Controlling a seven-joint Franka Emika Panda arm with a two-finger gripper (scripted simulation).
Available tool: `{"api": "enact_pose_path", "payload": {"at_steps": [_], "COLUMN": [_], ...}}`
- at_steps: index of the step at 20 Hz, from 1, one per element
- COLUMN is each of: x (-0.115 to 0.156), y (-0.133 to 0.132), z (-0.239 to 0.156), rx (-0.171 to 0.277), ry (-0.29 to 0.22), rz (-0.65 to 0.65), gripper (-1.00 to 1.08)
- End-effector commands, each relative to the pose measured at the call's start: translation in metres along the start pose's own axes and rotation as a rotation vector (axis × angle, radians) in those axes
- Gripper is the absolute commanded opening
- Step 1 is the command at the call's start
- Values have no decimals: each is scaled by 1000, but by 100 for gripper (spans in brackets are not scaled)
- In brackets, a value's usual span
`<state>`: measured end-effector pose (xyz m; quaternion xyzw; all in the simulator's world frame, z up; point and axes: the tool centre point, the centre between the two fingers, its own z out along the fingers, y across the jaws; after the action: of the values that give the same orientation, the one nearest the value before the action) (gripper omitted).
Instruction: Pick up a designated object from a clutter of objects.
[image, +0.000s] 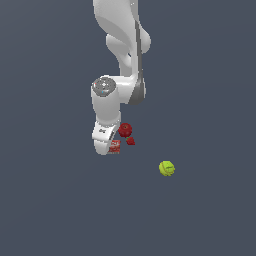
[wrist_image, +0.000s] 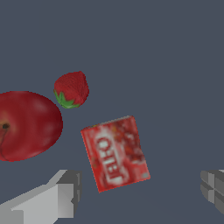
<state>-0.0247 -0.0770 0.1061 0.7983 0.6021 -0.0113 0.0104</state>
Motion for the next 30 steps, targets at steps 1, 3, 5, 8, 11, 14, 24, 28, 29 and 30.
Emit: {"api": "enact_pose_path", "payload": {"at_steps": [1,3,5,8,11,14,24,28,29,30], "x": [-3,-5,-7,-9,-10,-11,-11,-11,-10,-11], "y": [-3,-5,-7,-10,-12,-14,-15,-15,-15,-16], "z": [10,17,22,30,35,39,45,59,64,69], "rx": [0,1,1,0,0,-1,0,0,0,0], "ry": [6,11,15,21,25,29,30,30,30,30], "rz": [-62,-105,-142,-189,-225,-250,-262,-263,-264,-264], "gripper": [100,100,100,100,100,100,100,100,100,100]}}
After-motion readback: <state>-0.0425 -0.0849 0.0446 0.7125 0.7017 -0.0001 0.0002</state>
